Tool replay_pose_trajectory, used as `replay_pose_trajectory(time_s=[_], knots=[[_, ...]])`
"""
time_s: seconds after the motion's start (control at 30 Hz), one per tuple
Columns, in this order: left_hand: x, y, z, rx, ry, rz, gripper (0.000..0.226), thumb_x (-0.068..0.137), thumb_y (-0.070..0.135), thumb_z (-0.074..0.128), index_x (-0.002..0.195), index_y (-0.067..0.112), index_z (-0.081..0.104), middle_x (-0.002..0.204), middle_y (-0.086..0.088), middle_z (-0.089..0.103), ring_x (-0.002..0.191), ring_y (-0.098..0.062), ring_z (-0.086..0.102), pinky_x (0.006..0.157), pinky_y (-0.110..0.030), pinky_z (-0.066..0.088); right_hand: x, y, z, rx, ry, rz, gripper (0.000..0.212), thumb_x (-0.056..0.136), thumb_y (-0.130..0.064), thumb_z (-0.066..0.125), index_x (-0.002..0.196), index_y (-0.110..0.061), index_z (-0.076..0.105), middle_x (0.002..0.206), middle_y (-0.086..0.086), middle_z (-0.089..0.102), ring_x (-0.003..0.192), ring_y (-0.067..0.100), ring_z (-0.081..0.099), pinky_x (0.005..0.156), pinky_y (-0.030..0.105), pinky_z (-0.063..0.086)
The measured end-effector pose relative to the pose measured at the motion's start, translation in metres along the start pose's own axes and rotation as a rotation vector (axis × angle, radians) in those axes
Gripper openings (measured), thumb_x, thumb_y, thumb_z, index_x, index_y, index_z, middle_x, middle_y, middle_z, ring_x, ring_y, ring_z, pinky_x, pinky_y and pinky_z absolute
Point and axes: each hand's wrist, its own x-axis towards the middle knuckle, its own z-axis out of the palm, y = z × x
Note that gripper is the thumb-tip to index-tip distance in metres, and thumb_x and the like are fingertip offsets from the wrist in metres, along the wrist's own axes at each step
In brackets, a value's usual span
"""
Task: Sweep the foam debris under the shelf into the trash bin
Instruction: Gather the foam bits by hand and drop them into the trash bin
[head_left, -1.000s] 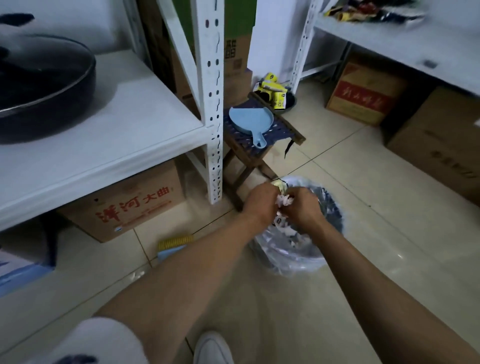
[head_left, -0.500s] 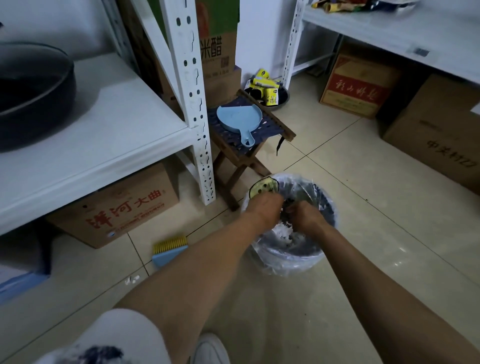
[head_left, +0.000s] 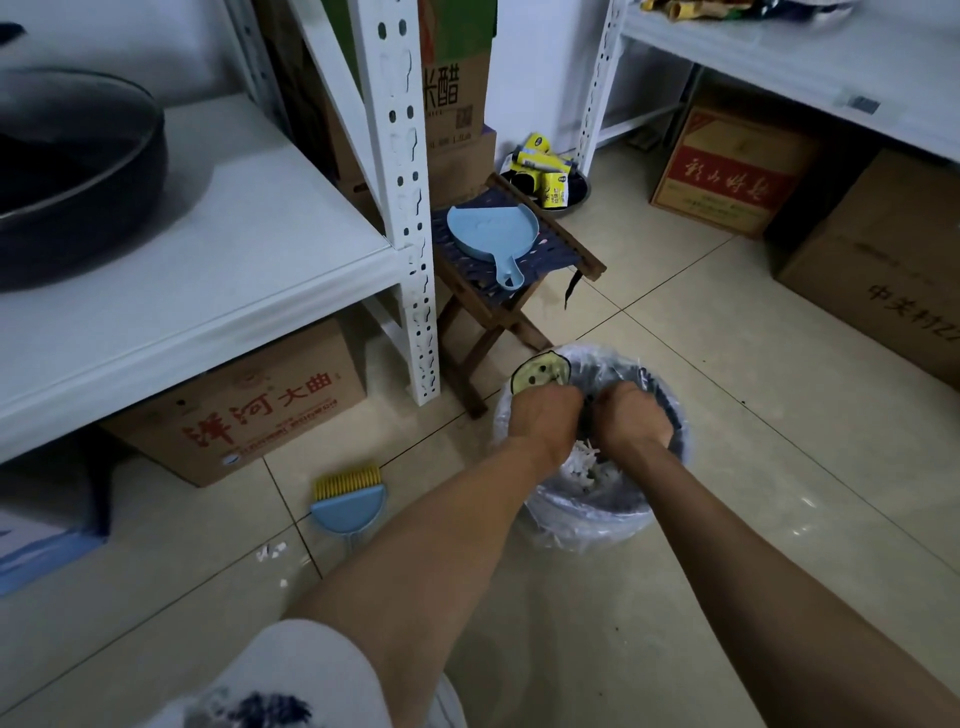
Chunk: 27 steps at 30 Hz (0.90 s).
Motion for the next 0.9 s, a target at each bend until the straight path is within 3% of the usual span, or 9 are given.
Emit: replay_pose_trajectory(time_s=[0.2, 0.4, 0.53, 0.7, 0.8, 0.9], knots=[[-0.004, -0.016, -0.005, -0.237, 0.036, 0.017, 0.038, 0.087, 0.000, 0.058, 0.124, 0.007, 0.050, 0.130, -0.015, 0.050, 0.112, -0.032, 0.056, 0.089, -0.040, 0.048, -0.007, -0.020, -0.003, -0.064, 0.007, -0.015, 0.015, 0.083, -0.009, 0.065, 0.096, -0.009, 0.071, 0.092, 0.010, 0.074, 0.085, 0.027, 0.073, 0.074, 0.035, 0.059], [-0.039, -0.111, -0.028, -0.328, 0.160, 0.023, 0.006, 0.086, 0.006, 0.055, 0.088, 0.011, 0.056, 0.089, -0.009, 0.064, 0.082, -0.027, 0.061, 0.071, -0.037, 0.052, -0.036, -0.071, 0.009, 0.007, 0.073, -0.210, 0.027, 0.088, -0.006, 0.052, 0.108, -0.012, 0.068, 0.104, 0.015, 0.071, 0.095, 0.034, 0.069, 0.077, 0.039, 0.057], [-0.092, -0.199, -0.023, -0.322, 0.175, -0.109, 0.006, 0.083, 0.001, 0.058, 0.084, 0.007, 0.058, 0.091, -0.010, 0.066, 0.085, -0.023, 0.061, 0.068, -0.030, 0.046, -0.072, -0.122, 0.042, 0.061, 0.062, -0.502, 0.024, 0.088, -0.011, 0.048, 0.099, -0.015, 0.069, 0.101, 0.012, 0.070, 0.094, 0.033, 0.068, 0.076, 0.039, 0.057], [-0.166, -0.288, 0.002, -0.265, 0.099, -0.359, 0.009, 0.081, 0.003, 0.056, 0.087, 0.010, 0.058, 0.090, -0.011, 0.067, 0.087, -0.028, 0.063, 0.077, -0.038, 0.051, -0.122, -0.169, 0.115, 0.056, -0.182, -0.628, 0.025, 0.090, -0.017, 0.053, 0.111, -0.023, 0.066, 0.113, 0.006, 0.068, 0.103, 0.026, 0.065, 0.086, 0.037, 0.053], [-0.209, -0.322, 0.019, -0.233, 0.062, -0.450, 0.005, 0.085, 0.010, 0.054, 0.089, 0.009, 0.057, 0.092, -0.012, 0.067, 0.088, -0.030, 0.062, 0.075, -0.036, 0.048, -0.149, -0.184, 0.165, 0.013, -0.356, -0.681, 0.025, 0.089, -0.018, 0.055, 0.111, -0.019, 0.066, 0.113, 0.010, 0.069, 0.105, 0.029, 0.064, 0.085, 0.035, 0.052], [-0.238, -0.341, 0.040, -0.261, 0.056, -0.537, 0.008, 0.088, 0.012, 0.056, 0.094, 0.008, 0.059, 0.097, -0.014, 0.066, 0.090, -0.031, 0.061, 0.077, -0.036, 0.048, -0.170, -0.190, 0.210, -0.015, -0.480, -0.751, 0.031, 0.092, -0.023, 0.057, 0.122, -0.015, 0.062, 0.122, 0.009, 0.065, 0.116, 0.025, 0.060, 0.094, 0.031, 0.047]])
